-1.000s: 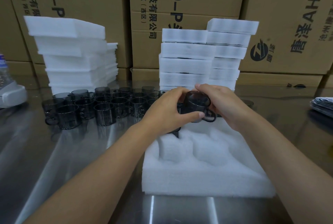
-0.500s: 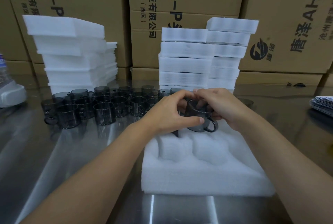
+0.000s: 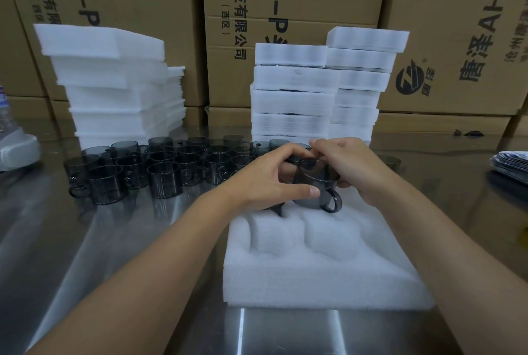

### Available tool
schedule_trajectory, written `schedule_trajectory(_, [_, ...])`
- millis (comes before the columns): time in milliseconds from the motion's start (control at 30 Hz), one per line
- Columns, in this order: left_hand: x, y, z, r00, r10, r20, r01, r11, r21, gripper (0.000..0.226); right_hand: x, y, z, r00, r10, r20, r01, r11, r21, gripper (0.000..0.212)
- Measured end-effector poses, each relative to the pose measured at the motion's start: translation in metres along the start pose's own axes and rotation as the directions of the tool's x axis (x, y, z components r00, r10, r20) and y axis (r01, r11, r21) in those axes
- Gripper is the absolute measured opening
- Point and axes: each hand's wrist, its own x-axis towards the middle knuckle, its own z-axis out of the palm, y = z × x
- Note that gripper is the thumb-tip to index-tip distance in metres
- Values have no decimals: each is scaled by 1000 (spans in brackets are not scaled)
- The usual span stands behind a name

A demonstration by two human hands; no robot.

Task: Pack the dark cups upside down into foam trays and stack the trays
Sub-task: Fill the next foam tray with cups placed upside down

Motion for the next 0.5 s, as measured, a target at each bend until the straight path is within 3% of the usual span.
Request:
schedule_trajectory(267, [2,1,0,999,-45,1,45,999,-6,50,1,1,1,1000,-11,5,11,1000,2,34])
schedule_trajectory(500, [-1,0,-1,998,-51,39,54,996,-65,40,1,-2,0,998,-26,-57,32,993,114,31])
